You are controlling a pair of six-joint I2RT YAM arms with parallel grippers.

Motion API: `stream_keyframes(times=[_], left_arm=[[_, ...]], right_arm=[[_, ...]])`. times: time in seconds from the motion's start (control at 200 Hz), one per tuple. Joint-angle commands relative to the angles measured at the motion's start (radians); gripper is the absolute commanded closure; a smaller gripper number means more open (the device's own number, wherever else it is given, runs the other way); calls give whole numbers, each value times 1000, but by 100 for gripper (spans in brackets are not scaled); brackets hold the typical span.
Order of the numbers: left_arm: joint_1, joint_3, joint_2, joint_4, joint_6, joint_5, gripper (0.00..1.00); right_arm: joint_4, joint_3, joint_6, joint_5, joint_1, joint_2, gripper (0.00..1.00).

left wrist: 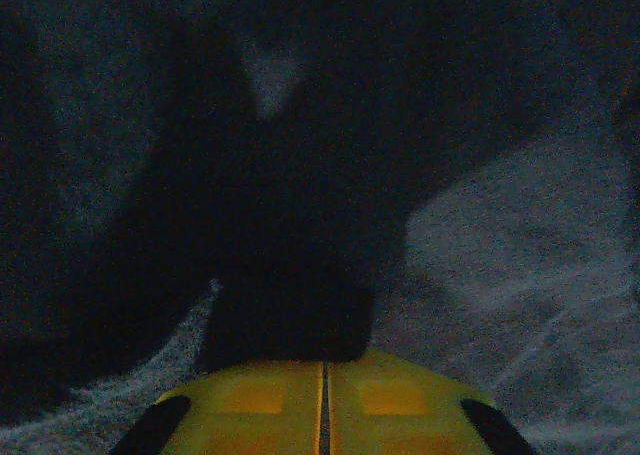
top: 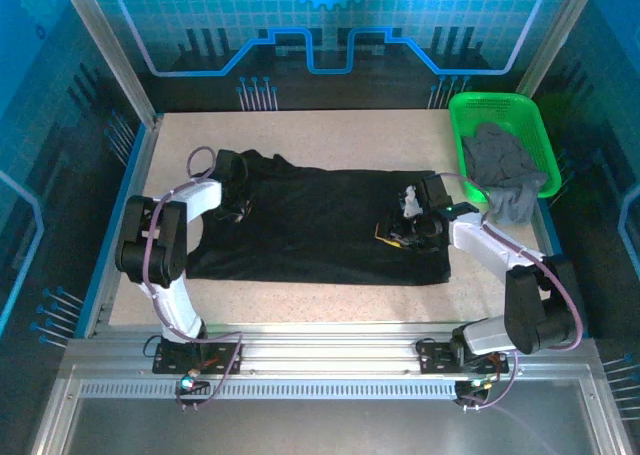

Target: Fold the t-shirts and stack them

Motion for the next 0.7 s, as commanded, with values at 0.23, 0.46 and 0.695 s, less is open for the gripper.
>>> stream_keyframes(times=[0.23, 0.46, 0.695], left_arm=[[22, -147, -351, -172, 2, 99, 80], [12, -306, -334, -127, -89, 203, 83], [87, -322, -263, -263, -118, 47, 84]], right_arm=[[-128, -6, -26, 134, -34, 20, 74], [-164, 43, -50, 170, -1, 141, 78], [-193, 133, -81, 216, 86, 299, 81]])
